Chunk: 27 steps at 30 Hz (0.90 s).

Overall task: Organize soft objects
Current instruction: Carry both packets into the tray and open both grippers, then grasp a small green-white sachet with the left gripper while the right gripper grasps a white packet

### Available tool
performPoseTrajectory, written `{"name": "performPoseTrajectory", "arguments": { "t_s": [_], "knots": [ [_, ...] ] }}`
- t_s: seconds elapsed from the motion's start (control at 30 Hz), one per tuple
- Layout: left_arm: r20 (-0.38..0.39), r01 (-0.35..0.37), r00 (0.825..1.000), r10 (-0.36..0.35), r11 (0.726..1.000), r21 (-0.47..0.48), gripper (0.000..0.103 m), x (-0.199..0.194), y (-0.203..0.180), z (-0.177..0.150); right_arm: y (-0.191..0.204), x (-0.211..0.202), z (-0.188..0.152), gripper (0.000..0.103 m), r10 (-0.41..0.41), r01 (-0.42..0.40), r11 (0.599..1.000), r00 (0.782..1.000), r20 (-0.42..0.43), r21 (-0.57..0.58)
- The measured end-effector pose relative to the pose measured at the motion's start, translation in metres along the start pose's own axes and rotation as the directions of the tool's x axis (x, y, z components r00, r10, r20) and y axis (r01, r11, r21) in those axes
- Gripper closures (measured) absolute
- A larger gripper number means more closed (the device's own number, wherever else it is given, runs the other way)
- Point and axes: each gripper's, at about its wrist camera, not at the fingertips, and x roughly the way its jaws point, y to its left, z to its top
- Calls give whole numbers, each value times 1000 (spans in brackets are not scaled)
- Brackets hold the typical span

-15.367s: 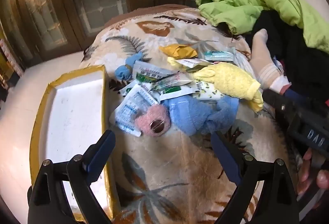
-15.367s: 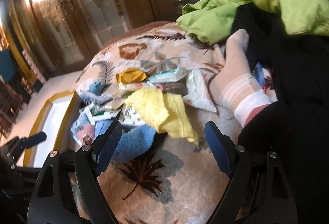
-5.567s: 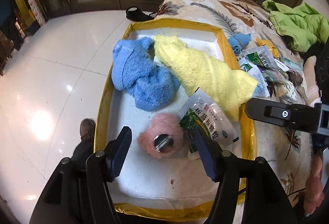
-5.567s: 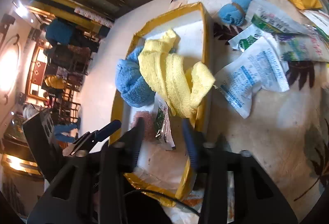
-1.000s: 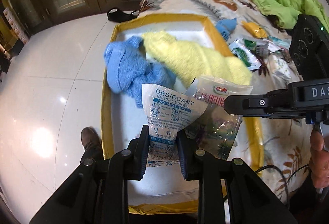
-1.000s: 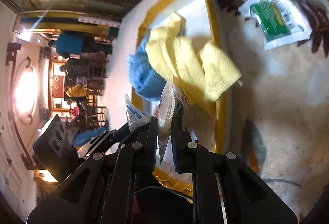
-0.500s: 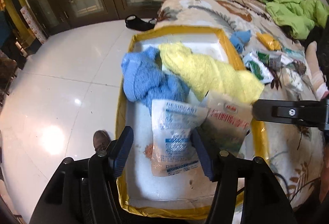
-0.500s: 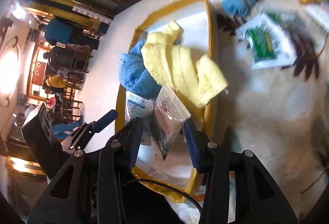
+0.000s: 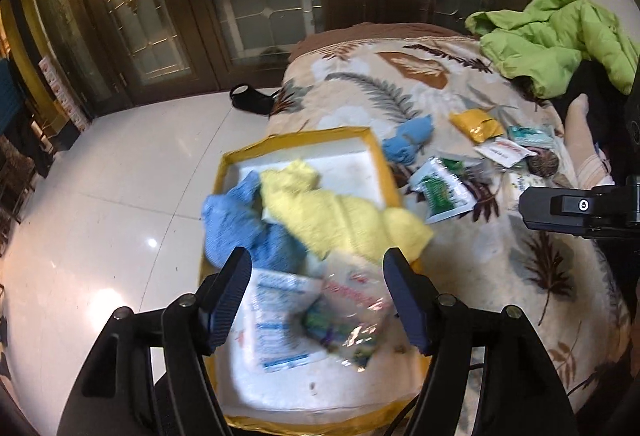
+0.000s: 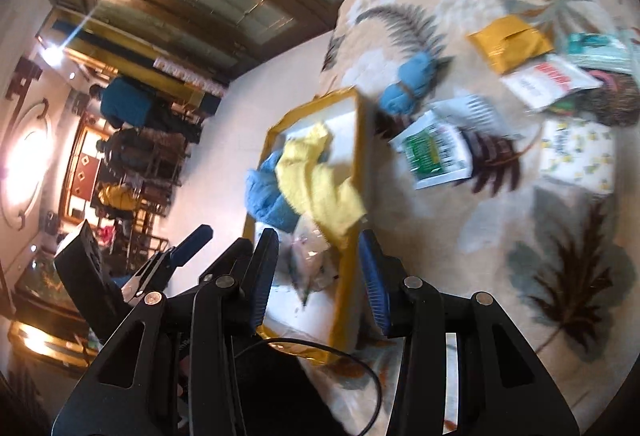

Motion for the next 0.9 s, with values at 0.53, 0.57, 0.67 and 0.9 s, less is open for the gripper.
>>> {"name": "performPoseTrajectory", "arguments": {
  "t_s": [0.53,0.57,0.67,0.9],
  "knots": [
    [-13,71,997,-70,994,82,34,15,-69,25,-61,-64,2,61,-28,16,992,995,100,121],
    [-21,83,996,-82,994,76,34,17,-70,26,-64,-66,2,61,-30,17,992,994,104,127],
    [-48,135,990,-133,990,41,34,26,-74,32,-76,-73,2,61,-38,20,988,992,118,150],
    [-112,167,980,-162,985,36,34,53,-92,35,-109,-81,1,61,-39,7,972,991,132,234]
  ]
}}
